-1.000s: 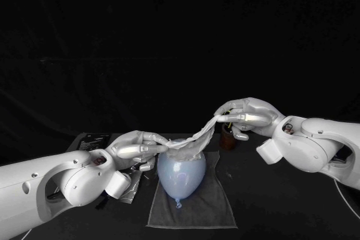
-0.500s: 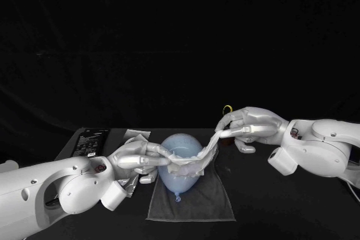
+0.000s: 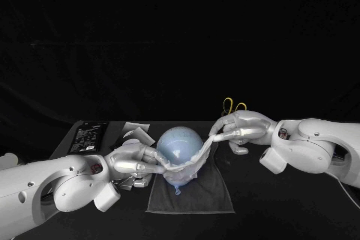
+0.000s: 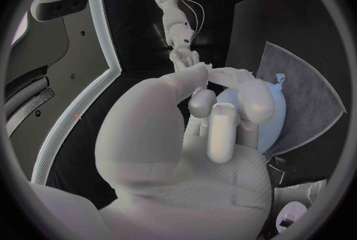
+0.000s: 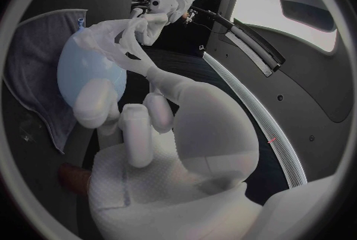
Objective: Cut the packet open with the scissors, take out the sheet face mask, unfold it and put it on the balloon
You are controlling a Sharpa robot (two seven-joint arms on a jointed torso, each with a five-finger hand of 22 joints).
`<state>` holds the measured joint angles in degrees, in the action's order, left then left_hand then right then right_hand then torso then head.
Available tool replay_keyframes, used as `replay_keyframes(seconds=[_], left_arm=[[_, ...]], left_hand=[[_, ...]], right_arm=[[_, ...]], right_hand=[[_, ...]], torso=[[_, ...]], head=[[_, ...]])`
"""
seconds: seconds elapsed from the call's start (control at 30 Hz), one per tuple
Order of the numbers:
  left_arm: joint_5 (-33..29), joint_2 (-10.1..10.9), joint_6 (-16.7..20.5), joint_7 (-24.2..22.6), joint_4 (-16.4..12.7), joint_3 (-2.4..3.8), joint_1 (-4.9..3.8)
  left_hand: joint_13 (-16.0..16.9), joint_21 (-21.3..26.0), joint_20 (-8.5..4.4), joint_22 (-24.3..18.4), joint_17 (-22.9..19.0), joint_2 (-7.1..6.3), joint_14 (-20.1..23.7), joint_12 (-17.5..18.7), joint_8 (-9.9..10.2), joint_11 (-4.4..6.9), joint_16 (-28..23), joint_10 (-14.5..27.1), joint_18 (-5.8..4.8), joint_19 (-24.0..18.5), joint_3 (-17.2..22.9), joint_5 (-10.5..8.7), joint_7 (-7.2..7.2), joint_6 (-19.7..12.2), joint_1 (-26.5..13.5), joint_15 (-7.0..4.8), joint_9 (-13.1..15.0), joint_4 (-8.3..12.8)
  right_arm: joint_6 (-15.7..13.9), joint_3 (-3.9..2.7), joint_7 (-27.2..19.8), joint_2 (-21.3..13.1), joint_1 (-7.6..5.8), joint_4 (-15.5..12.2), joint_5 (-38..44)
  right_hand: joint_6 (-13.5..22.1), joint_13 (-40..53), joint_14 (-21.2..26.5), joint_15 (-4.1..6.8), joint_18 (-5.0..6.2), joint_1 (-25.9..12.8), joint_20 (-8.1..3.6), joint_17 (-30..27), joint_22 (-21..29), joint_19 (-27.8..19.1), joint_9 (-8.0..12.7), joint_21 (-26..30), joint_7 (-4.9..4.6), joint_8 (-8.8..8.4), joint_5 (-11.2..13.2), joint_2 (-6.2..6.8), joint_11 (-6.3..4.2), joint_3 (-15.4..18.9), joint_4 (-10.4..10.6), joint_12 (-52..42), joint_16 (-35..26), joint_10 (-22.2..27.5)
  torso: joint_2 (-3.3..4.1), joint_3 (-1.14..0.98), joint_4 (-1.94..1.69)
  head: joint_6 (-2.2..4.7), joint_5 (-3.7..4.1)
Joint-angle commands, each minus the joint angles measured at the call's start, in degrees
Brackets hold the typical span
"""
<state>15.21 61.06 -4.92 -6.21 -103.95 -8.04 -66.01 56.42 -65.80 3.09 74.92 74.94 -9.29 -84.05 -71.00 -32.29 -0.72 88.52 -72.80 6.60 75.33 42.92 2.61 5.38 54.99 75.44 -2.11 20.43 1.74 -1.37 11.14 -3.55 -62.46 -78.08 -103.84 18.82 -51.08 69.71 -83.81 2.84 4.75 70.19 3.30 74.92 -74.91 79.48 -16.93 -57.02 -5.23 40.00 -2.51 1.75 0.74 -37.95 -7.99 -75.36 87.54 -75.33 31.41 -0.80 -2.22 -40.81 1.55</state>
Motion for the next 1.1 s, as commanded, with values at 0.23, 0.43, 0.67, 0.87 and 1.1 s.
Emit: replay_keyframes(seconds=[0.23,0.43,0.67,0.87,1.1], left_arm=[[5.74,-0.76,5.68,-0.15,3.12,0.0,0.91],[5.9,-1.03,10.18,1.1,4.7,0.0,1.28],[3.51,-1.39,13.06,1.39,6.06,0.0,1.39],[1.43,-2.32,14.18,1.3,6.81,0.0,1.41],[-1.06,-3.1,15.67,0.44,7.27,0.01,1.42]], left_hand=[[0.19,0.2,-0.07,4.15,5.96,-0.05,-3.12,0.19,-0.32,-0.03,0.15,-0.44,-0.71,0.2,0.32,0.3,-0.11,0.35,-0.6,-0.5,4.33,0.18],[0.25,0.25,-0.07,4.12,5.83,-0.02,-3.08,0.17,-0.32,-0.01,0.13,-0.47,-0.7,0.17,0.37,0.3,-0.12,0.33,-0.6,-0.51,4.33,0.22],[0.24,0.46,-0.07,4.03,5.72,-0.02,-3.04,0.18,-0.32,-0.02,0.11,-0.48,-0.65,0.05,0.36,0.29,-0.11,0.32,-0.67,-0.51,4.34,0.21],[0.08,0.73,-0.06,3.89,5.47,-0.02,-2.96,0.3,-0.34,-0.05,0.04,-0.44,-0.6,-0.09,0.22,0.27,-0.07,0.18,-1.08,-0.5,4.4,0.13],[-1.38,1.97,0.06,3.27,4.89,0.45,-2.76,1.34,-0.12,-0.18,-0.15,0.46,-0.39,-0.74,-1.26,0.25,0.04,-1.22,-2.08,-0.38,4.54,-0.15]], right_arm=[[-16.03,0.09,-4.2,4.41,1.38,3.75,0.54],[-19.18,0.09,-3.05,7.19,1.6,6.63,1.28],[-20.39,0.07,-1.34,9.35,1.71,8.76,2.54],[-20.08,0.06,0.91,11.98,1.73,10.23,4.63],[-21.62,0.06,3.81,14.23,1.75,12.21,8.15]], right_hand=[[-0.38,-0.06,-4.31,-0.05,1.05,-0.69,0.02,8.43,-7.27,-0.24,-0.11,0.07,0.07,0.39,-0.34,-0.15,0.1,-0.29,0.05,-0.29,0.22,-0.02],[-0.39,-0.04,-4.27,-0.05,1.12,-0.68,0.01,8.28,-7.18,-0.37,-0.11,0.45,0.08,0.39,-0.34,-0.17,0.09,-0.31,0.05,-0.3,0.17,-0.03],[-0.39,-0.17,-4.24,-0.04,1.15,-0.66,0.01,8.18,-7.14,-0.42,-0.12,0.62,0.09,0.4,-0.35,-0.2,0.08,-0.35,0.04,-0.21,0.13,0.06],[-0.37,-0.31,-4.2,-0.03,1.2,-0.65,0.01,8.06,-7.08,-0.5,-0.12,0.88,0.08,0.4,-0.35,-0.22,0.07,-0.37,0.04,-0.11,0.08,0.16],[-0.35,-0.42,-4.18,-0.03,1.22,-0.65,0.01,7.98,-7.05,-0.53,-0.12,0.97,0.08,0.4,-0.39,-0.23,0.07,-0.4,0.03,-0.03,0.05,0.24]], torso=[[0.59,0.35,-0.31],[0.68,0.27,-0.34],[0.85,0.29,-0.3],[1.03,0.26,-0.35],[1.14,0.36,-0.31]], head=[[-0.69,0.05],[-0.99,-0.08],[-1.02,-0.31],[-1.09,-0.59],[-1.01,-0.65]])
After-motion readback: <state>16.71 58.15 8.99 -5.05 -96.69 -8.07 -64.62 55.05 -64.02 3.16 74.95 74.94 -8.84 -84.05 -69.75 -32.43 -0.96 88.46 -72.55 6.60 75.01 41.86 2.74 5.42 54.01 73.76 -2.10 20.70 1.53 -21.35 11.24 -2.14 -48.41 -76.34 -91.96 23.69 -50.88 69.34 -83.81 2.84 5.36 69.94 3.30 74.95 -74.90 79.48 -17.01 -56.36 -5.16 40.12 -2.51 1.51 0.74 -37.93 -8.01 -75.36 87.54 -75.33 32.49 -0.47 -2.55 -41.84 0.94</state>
